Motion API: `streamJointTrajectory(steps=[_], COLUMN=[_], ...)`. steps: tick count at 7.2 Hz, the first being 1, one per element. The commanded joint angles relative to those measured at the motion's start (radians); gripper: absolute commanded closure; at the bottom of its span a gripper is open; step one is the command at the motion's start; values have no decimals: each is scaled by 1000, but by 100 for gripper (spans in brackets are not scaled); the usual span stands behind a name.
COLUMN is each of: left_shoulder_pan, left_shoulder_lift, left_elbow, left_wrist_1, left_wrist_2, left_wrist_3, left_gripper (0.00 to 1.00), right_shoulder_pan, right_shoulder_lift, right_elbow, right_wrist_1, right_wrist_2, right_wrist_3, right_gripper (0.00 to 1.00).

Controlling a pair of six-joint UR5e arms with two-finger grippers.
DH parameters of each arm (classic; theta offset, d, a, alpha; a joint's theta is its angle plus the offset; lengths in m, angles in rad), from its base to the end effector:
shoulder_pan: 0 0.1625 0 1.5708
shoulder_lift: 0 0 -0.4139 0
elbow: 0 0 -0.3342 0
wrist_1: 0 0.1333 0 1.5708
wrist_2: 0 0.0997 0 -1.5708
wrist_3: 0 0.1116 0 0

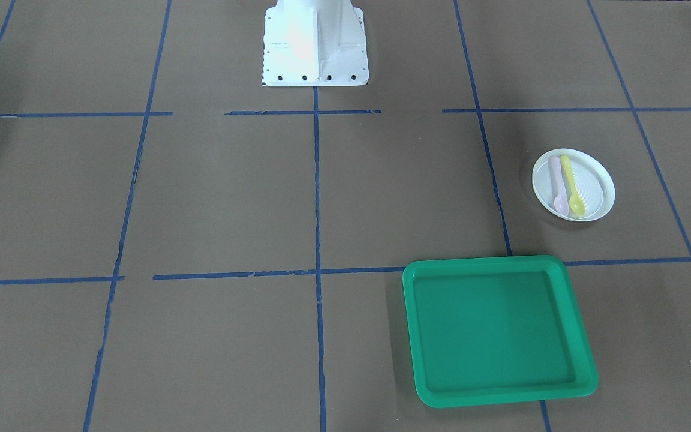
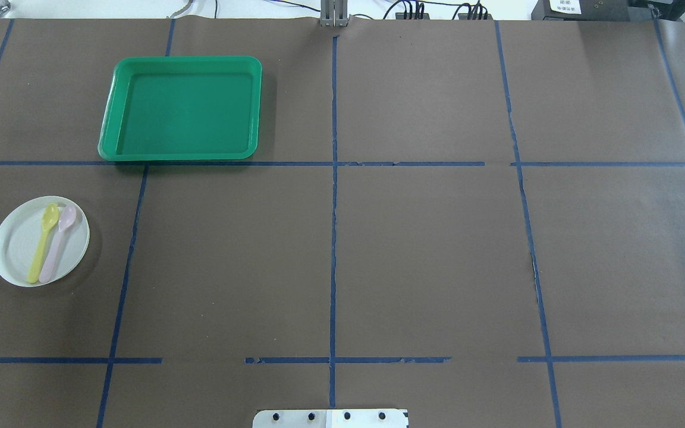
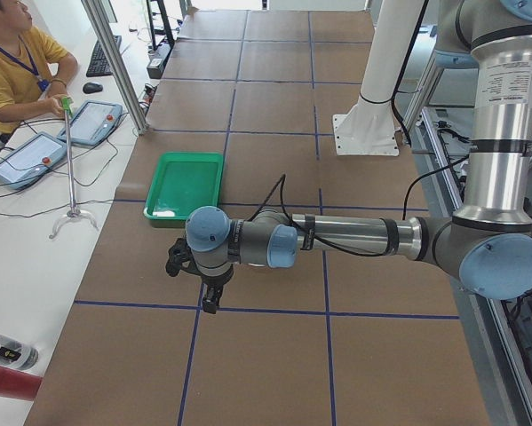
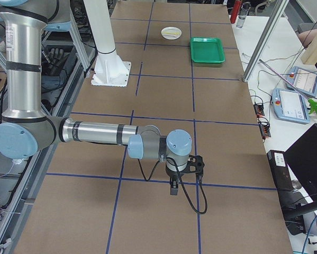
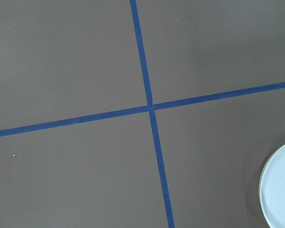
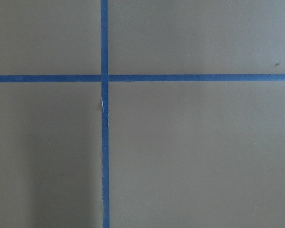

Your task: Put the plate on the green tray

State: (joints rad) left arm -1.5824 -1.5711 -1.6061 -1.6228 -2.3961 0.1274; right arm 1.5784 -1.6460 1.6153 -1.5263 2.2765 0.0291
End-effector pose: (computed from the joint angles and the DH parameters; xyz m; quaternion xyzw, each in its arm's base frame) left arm -0.0564 -0.4394 0.6312 0.0678 0.3969 0.0705 0.9126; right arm 0.0640 -0.4033 0.6690 0.0028 -0.3456 0.0148 0.9383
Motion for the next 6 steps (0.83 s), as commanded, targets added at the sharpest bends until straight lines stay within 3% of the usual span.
streamJointTrajectory(steps=[1, 6], left_shoulder_pan=[2, 2], left_shoulder_lift=[-7, 29], left_elbow=[14, 20], left_wrist_1=[1, -64], left_wrist_2=[0, -15], left_wrist_3=[1, -14], left_gripper=[0, 0], right_shoulder_pan=[0, 0], right_shoulder_lift=[0, 0], right_elbow=[0, 0], right_wrist_1=[0, 0], right_wrist_2=[0, 0], right_wrist_3=[0, 0], right_gripper=[0, 0])
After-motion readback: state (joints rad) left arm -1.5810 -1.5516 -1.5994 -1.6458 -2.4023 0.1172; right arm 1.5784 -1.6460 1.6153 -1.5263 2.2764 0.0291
